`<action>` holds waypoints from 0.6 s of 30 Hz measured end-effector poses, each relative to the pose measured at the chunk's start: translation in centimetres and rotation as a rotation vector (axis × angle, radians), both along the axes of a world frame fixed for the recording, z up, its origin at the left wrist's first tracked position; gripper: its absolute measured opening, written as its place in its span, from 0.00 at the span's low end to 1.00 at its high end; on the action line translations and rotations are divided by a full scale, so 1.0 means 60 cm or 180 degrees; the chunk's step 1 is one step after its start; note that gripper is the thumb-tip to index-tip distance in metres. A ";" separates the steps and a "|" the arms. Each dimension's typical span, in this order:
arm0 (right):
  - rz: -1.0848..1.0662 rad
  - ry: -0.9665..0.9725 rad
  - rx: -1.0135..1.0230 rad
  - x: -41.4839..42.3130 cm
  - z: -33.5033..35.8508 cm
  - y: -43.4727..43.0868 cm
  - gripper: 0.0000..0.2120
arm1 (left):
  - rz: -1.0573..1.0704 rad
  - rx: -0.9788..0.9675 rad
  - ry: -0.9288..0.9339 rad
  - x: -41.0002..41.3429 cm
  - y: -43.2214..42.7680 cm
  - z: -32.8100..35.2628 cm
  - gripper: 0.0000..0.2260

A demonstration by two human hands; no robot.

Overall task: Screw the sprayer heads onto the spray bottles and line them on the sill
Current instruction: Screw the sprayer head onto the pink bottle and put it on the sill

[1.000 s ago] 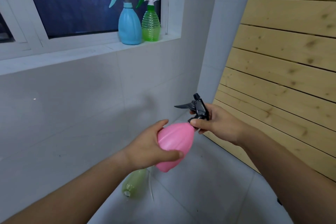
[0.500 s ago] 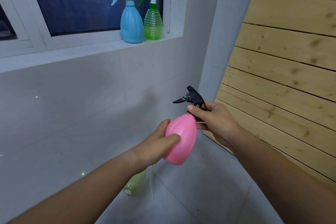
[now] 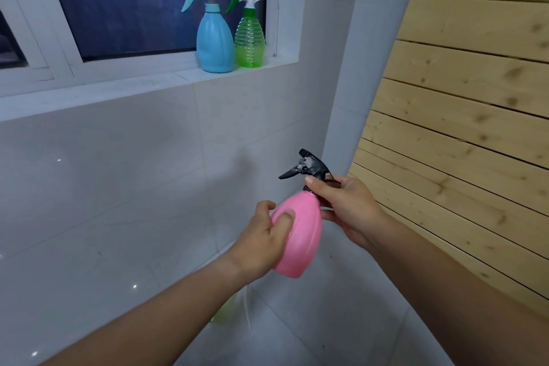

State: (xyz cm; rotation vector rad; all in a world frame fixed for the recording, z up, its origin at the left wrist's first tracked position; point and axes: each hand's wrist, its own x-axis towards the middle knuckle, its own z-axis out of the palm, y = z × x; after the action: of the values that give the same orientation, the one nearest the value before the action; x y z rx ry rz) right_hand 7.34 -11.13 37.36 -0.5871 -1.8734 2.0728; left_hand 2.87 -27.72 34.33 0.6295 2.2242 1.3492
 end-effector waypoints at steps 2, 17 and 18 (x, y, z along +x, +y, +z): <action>-0.0052 0.0005 -0.0008 0.001 -0.002 0.002 0.07 | -0.0110 0.0079 -0.0249 -0.004 -0.003 0.000 0.32; -0.0086 -0.0177 0.0089 -0.009 -0.017 -0.018 0.11 | 0.0158 0.0077 -0.0459 0.022 0.006 -0.008 0.33; -0.0107 -0.0177 0.0094 -0.009 -0.017 -0.015 0.12 | 0.0080 0.0144 -0.0511 0.019 0.005 -0.006 0.28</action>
State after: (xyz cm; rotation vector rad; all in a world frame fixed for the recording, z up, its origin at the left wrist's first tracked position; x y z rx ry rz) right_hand 6.81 -12.06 36.33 -0.6708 -1.9077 2.0240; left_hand 4.02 -27.42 33.96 0.4919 2.0856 1.4141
